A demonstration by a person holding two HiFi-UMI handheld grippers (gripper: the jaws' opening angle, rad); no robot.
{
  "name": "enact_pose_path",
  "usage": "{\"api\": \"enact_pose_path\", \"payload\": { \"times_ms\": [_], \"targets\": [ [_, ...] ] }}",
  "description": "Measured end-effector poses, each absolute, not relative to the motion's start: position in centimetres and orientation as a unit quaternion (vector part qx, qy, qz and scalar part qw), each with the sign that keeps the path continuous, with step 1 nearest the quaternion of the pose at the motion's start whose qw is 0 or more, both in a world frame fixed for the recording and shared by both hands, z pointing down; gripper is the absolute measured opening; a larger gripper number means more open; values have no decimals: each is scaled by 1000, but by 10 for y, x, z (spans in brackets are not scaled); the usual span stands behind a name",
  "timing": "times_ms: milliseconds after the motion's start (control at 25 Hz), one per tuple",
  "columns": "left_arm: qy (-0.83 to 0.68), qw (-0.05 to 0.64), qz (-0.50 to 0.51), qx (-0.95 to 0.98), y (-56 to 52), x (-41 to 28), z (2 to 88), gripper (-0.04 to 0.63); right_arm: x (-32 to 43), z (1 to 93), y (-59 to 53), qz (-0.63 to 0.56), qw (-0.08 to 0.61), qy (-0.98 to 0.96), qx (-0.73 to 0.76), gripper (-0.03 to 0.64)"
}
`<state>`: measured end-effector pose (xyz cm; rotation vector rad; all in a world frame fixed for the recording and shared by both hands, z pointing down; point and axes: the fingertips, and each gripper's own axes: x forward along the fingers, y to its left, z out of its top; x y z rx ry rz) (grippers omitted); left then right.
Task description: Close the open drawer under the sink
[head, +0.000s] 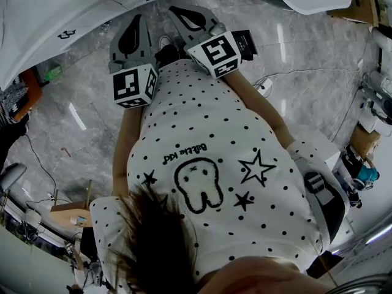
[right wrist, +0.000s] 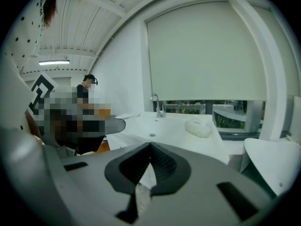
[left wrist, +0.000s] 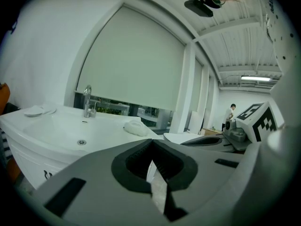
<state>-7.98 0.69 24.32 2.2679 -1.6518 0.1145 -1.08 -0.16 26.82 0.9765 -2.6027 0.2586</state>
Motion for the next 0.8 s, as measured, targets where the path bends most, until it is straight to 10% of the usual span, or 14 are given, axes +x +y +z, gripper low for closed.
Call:
{"api": "enact_pose_path", "payload": {
  "times_ms": [800],
  "targets": [
    [-582,172,36,794,11,-84,244,5,-11,270,3,96,181,-916,345,14]
  ]
}}
